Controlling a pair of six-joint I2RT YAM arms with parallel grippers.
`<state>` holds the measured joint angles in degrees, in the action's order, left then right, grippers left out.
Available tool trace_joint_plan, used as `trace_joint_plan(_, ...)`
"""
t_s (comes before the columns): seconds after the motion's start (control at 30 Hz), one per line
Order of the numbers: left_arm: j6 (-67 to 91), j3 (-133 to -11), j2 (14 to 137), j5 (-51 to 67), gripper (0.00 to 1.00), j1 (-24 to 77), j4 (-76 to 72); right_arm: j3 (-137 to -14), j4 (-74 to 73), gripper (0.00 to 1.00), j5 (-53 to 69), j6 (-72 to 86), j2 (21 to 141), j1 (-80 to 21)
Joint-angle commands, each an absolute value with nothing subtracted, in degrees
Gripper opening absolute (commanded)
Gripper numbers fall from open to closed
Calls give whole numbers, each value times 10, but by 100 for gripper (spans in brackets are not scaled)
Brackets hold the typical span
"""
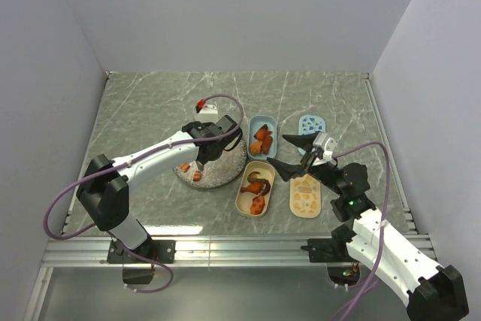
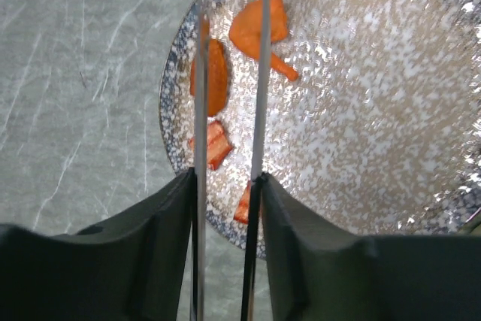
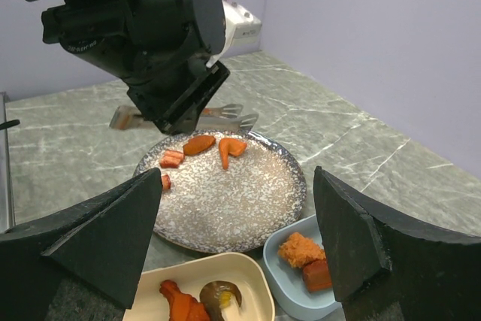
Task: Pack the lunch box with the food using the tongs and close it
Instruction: Pick up the food using the clamp
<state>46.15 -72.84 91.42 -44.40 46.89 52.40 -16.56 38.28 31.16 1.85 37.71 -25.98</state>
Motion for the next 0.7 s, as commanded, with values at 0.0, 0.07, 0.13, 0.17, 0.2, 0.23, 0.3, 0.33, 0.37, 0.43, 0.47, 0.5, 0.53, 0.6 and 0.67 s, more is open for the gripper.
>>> trace_joint_plan(0.0,482,-718,905,-450,46,476,540,-171,396,88,317,17,376,-258)
trace_joint_plan(0.07,488,-708,903,-449,54,480,542,-170,396,88,317,17,375,-258)
trace_joint_plan(0.13,495,-699,897,-448,57,483,541,-170,396,88,319,17,375,-258)
trace_joint_plan(0.17,498,-692,896,-447,59,482,537,-170,397,88,319,17,375,-258)
trace_joint_plan(0.2,499,-688,895,-446,60,483,535,-170,396,88,320,18,375,-258)
trace_joint_plan(0.23,498,-685,892,-444,61,483,531,-169,396,88,320,17,375,-258)
trace_joint_plan(0.3,488,-675,889,-434,60,483,512,-170,396,88,322,17,375,-258)
trace_joint_plan(0.33,483,-672,889,-431,60,483,505,-170,396,88,322,18,375,-258)
trace_joint_plan(0.37,476,-668,889,-427,60,483,491,-170,396,88,322,18,375,-258)
trace_joint_plan(0.43,469,-665,889,-417,60,484,482,-169,396,88,322,18,375,-258)
trace_joint_plan(0.47,465,-666,890,-415,60,484,477,-169,396,88,322,17,375,-258)
trace_joint_plan(0.5,464,-667,891,-413,59,485,473,-170,396,88,322,17,375,-258)
trace_joint_plan(0.53,463,-669,893,-413,59,489,473,-170,396,88,323,17,375,-258)
trace_joint_plan(0.6,466,-676,895,-414,58,495,476,-169,396,88,323,17,375,-258)
trace_joint_plan(0.67,468,-679,896,-413,58,500,477,-168,396,88,326,16,374,-258)
